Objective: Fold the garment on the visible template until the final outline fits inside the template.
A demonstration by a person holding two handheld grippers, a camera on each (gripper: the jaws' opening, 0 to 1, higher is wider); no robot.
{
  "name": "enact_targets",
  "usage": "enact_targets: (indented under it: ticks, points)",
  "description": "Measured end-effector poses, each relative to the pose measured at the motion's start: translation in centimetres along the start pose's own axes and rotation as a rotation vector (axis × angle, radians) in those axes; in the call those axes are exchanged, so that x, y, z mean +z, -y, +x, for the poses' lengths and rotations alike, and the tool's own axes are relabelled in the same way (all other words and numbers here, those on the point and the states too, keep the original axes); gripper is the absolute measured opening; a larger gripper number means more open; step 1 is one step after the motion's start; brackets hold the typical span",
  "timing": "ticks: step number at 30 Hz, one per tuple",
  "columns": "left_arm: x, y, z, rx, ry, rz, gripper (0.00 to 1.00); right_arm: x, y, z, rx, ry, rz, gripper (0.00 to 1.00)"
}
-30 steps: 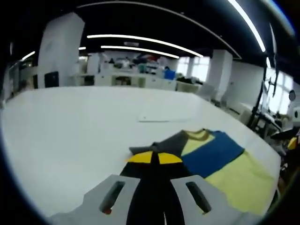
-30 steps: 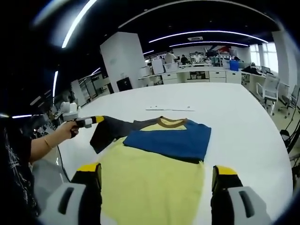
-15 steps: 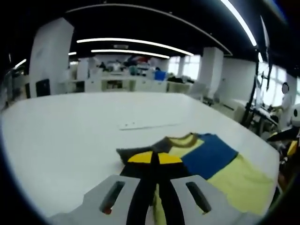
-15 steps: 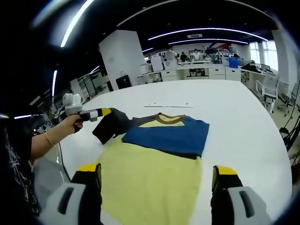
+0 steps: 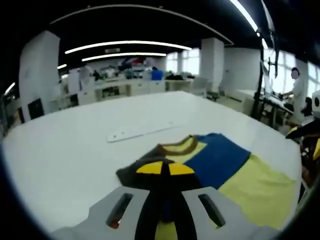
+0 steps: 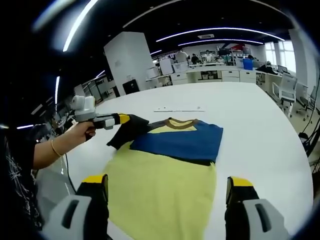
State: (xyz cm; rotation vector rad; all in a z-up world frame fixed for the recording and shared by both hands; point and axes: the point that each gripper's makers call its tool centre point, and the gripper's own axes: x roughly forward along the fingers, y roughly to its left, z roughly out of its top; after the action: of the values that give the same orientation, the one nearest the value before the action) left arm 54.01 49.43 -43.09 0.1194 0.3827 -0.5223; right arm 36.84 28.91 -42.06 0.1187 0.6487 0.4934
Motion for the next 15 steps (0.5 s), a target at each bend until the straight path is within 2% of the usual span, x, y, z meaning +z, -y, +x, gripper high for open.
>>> enact_targets:
  ticks: [9, 15]
  points:
    - [-2.0, 4.2, 0.6, -0.102, -0.039, 0.172, 0.00, -0.8, 0.3, -0.1, -0.003, -0.011, 0.017, 0.98]
    - [-3.8, 5.9, 0.8, -0.147, -0.078, 0.252, 0.00, -1.1, 0.3, 0.0, 0.005, -0.018, 0.020, 0.98]
